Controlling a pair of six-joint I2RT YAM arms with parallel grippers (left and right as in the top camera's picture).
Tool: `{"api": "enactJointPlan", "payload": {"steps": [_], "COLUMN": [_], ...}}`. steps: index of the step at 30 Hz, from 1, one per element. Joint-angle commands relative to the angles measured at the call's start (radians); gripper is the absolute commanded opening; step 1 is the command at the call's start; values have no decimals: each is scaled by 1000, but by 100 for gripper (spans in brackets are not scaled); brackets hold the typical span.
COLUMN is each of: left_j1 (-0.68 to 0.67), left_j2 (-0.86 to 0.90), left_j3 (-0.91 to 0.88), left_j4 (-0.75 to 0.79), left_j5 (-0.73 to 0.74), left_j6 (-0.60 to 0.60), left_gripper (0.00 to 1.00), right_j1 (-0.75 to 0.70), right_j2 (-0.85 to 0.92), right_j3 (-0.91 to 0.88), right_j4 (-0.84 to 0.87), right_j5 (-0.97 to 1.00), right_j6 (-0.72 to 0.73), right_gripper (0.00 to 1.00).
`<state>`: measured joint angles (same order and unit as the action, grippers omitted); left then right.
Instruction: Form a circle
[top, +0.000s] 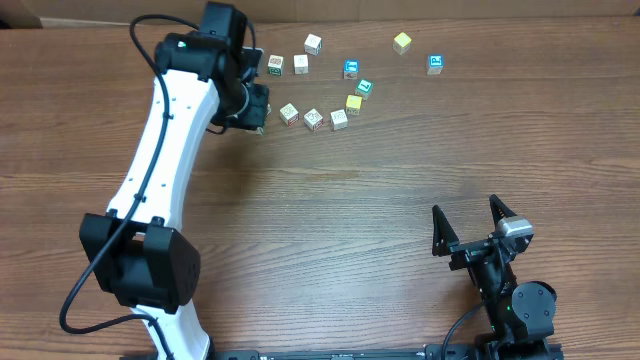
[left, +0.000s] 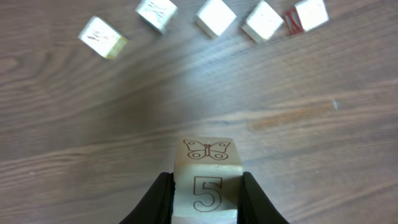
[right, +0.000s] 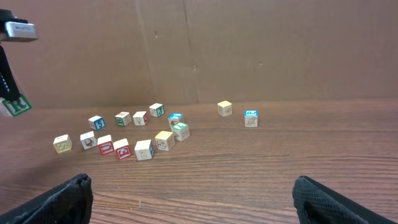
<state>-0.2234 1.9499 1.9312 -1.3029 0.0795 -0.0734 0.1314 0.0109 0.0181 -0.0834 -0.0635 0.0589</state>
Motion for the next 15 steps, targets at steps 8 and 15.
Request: {"api": "enactJointPlan", "payload": {"steps": [8,15], "left_j1": [-180,-263], "left_j2": [7,7], "left_j3": [-115,-272], "left_j4": [-10,57], "left_j5": [-19,-66], "left_j6": [-153,-197], "left_gripper": [18,18], "right_j1": [-2,-2], "right_j2": [-8,-8], "right_j3": [-10,-10], "right_j4": [3,3], "right_j5": [-2,-2], "right_j6": [-4,-4], "right_gripper": [100,100]}}
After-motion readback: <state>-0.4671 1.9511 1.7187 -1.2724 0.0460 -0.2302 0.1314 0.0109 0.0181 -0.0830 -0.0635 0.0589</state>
